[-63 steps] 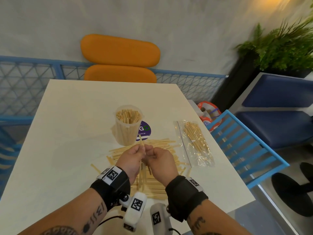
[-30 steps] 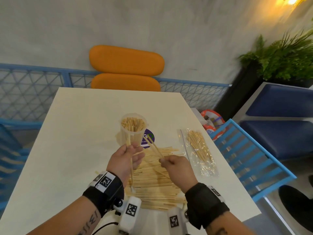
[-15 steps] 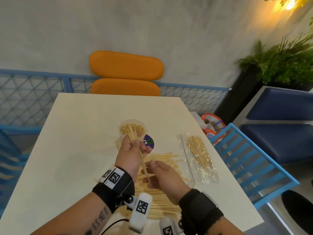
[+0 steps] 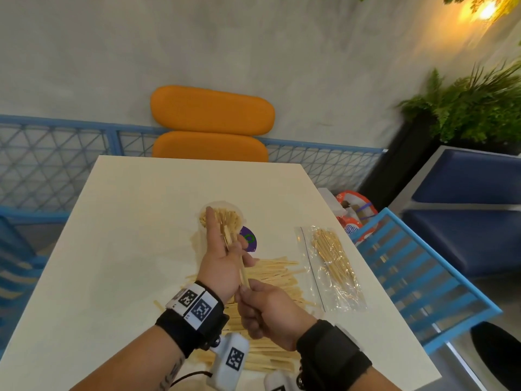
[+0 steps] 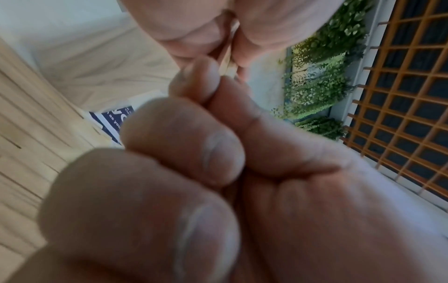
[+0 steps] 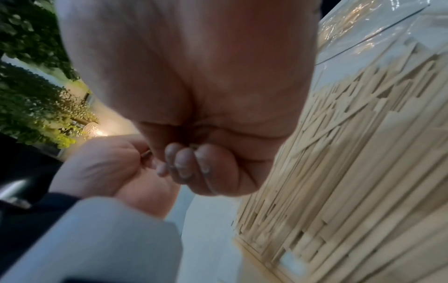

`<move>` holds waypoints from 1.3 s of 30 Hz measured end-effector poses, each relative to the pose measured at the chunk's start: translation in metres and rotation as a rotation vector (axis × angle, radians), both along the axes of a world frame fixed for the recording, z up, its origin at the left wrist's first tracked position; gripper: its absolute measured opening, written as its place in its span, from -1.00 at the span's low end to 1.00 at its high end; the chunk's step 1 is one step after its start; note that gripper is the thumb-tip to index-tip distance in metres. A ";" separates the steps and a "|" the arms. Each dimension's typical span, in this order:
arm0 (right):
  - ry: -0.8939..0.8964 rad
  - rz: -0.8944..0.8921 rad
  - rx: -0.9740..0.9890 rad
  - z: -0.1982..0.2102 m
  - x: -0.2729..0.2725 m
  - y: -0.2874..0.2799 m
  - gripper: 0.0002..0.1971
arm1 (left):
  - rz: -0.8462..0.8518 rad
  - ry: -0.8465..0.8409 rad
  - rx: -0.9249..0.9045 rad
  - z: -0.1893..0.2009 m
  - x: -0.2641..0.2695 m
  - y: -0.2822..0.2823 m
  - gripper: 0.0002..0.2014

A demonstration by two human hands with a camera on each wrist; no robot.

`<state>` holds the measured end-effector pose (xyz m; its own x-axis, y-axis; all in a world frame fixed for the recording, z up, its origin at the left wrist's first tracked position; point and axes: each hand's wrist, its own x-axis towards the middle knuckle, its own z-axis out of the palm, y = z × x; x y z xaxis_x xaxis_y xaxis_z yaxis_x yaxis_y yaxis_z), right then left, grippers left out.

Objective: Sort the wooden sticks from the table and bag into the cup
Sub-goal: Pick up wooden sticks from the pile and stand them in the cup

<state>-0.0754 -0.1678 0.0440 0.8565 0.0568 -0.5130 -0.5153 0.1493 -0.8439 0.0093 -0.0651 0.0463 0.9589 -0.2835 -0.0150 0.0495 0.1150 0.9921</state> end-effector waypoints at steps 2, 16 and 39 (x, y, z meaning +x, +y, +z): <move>-0.029 -0.020 -0.006 0.001 0.001 0.003 -0.77 | -0.022 -0.020 0.024 0.001 -0.002 0.000 -0.45; -0.199 -0.082 -0.106 0.005 0.014 0.017 -0.63 | -0.008 -0.132 0.112 -0.004 -0.004 0.013 -0.64; -0.457 0.159 -0.982 0.014 0.107 -0.023 -0.10 | 0.133 -0.300 0.189 0.058 0.081 0.031 -0.39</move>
